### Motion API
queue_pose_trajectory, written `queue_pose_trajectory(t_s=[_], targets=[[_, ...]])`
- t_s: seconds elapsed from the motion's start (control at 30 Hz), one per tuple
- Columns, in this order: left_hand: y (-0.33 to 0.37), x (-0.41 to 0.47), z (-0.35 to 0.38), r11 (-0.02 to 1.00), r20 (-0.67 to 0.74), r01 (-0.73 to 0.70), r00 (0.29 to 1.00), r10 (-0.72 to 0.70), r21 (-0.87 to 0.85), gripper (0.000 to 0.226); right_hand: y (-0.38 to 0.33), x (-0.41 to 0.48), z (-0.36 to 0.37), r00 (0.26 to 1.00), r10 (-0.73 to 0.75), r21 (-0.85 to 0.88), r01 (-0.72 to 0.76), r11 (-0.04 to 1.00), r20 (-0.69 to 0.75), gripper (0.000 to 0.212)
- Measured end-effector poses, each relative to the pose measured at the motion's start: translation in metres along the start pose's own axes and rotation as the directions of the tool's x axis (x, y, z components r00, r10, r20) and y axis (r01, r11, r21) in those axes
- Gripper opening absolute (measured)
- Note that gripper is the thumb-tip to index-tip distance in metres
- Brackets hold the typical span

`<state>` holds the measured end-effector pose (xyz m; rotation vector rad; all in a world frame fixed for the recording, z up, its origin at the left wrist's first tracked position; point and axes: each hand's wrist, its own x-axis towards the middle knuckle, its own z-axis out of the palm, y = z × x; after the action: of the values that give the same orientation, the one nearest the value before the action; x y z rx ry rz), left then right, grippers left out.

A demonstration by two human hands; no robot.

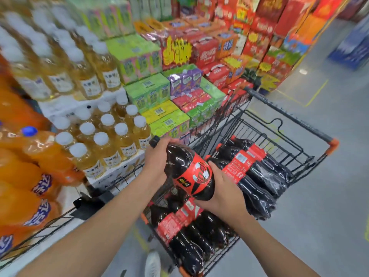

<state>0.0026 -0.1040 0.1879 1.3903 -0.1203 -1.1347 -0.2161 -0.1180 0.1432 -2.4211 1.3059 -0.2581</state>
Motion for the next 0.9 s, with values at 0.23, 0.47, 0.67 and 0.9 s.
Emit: queue_pose_trajectory(t_s=[0.23,0.47,0.67,0.9], targets=[[0.029,-0.075,-0.017,0.965,-0.145,-0.237,0.965,0.22,-0.109,0.027,-0.019,0.006,-0.038,0.961,-0.27,0.002,0.27,0.963,-0.056,0.119],[0.036,-0.158,-0.066,0.896,-0.356,-0.401,0.878,0.318,-0.189,0.024,-0.07,-0.004,-0.051,0.862,-0.507,0.018,0.507,0.862,-0.01,0.121],[0.037,-0.223,-0.137,0.834,-0.553,-0.507,0.768,0.322,-0.217,0.03,-0.144,-0.026,-0.03,0.74,-0.671,0.088,0.666,0.74,0.039,0.115],[0.028,-0.294,-0.244,0.727,-0.749,-0.644,0.598,0.286,-0.237,0.017,-0.253,-0.066,0.019,0.562,-0.82,0.15,0.806,0.573,0.112,0.116]])
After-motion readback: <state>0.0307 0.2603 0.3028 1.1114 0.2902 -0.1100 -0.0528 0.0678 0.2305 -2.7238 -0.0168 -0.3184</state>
